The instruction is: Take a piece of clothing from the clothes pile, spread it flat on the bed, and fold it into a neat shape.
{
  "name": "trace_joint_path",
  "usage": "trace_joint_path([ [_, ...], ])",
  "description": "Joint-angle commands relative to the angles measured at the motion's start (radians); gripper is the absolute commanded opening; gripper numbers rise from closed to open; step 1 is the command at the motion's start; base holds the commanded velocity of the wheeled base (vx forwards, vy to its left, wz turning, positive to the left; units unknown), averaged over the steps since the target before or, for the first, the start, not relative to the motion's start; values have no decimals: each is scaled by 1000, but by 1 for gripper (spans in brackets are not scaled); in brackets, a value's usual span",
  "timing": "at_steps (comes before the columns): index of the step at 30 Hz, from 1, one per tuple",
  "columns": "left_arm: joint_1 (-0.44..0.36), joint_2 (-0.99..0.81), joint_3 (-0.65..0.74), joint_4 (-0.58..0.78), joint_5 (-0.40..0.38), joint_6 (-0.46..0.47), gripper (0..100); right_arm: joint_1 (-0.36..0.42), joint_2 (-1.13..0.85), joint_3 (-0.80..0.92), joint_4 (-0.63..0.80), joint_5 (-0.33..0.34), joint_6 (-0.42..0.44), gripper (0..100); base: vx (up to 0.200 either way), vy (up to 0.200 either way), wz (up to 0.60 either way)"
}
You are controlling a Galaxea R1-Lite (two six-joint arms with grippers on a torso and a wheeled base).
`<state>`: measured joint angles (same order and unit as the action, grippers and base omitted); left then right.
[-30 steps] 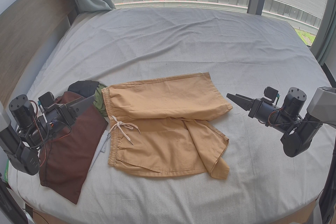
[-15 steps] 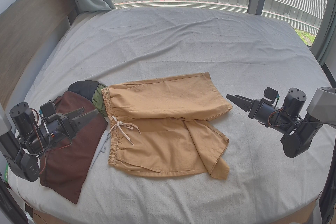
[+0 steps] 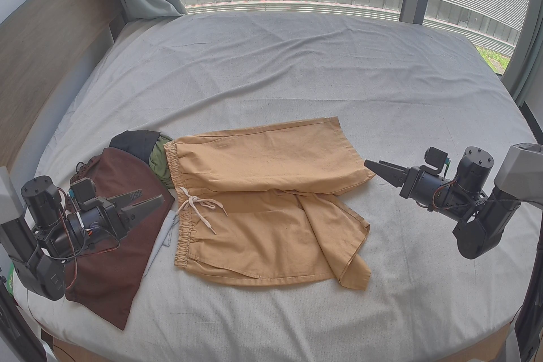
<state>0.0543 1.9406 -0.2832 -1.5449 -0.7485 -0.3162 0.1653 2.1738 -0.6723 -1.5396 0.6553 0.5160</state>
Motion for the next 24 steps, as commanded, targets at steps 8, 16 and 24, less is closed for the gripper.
trace_joint_path([
  [8,-5,64,10,-3,0,3,100,3,32,11,-1,0,-2,100,0,0,0],
  [16,-5,104,13,-3,-2,52,100,3,46,14,-1,0,-5,100,0,0,0],
  [24,-5,146,15,-3,-2,74,100,3,83,14,-1,0,-24,100,0,0,0],
])
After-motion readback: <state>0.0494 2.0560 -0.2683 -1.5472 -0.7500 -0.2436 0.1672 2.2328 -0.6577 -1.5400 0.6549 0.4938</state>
